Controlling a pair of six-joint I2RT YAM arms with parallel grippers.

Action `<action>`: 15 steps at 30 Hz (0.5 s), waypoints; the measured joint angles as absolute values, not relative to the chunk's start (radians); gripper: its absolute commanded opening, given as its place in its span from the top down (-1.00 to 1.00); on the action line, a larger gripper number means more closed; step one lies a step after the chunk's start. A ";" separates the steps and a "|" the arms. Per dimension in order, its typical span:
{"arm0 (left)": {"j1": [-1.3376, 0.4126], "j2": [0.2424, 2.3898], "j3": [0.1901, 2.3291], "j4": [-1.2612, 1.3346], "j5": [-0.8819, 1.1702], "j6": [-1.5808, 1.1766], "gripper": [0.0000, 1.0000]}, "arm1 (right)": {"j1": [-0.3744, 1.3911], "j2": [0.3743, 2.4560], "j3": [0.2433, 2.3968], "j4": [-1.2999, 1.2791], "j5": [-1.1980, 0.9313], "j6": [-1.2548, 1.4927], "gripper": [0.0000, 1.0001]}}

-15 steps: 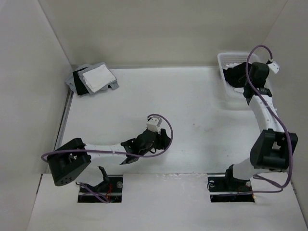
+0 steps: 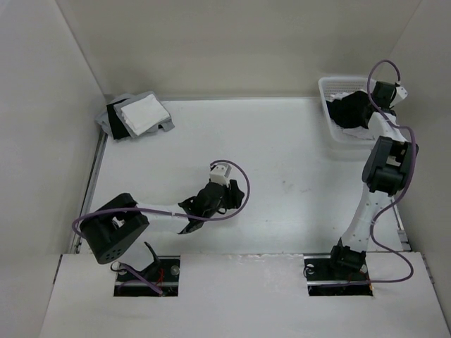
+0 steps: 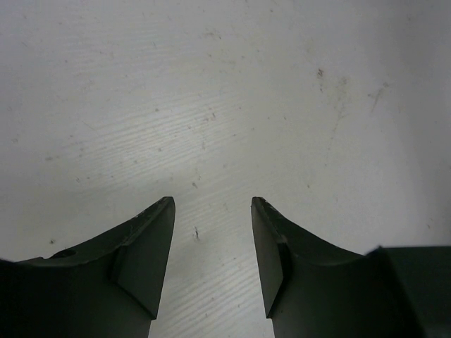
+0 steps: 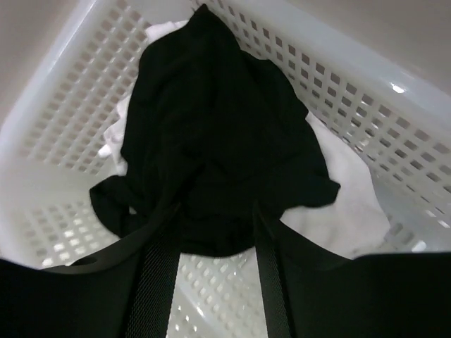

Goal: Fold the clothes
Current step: Grab the tank top from the pile

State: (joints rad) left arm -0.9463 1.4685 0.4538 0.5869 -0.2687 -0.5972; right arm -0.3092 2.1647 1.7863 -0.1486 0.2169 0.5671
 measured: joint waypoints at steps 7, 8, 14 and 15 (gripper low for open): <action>-0.891 1.489 0.454 0.632 -0.212 -0.583 0.08 | -0.315 2.368 1.992 -0.149 0.170 0.595 0.06; -0.884 1.494 0.454 0.637 -0.205 -0.583 0.08 | -0.315 2.387 2.012 -0.149 0.164 0.602 0.22; -0.876 1.546 0.455 0.647 -0.180 -0.588 0.09 | -0.313 2.437 2.060 -0.132 0.130 0.652 1.00; -0.879 1.554 0.458 0.646 -0.175 -0.591 0.09 | -0.313 2.437 2.059 -0.123 0.126 0.654 1.00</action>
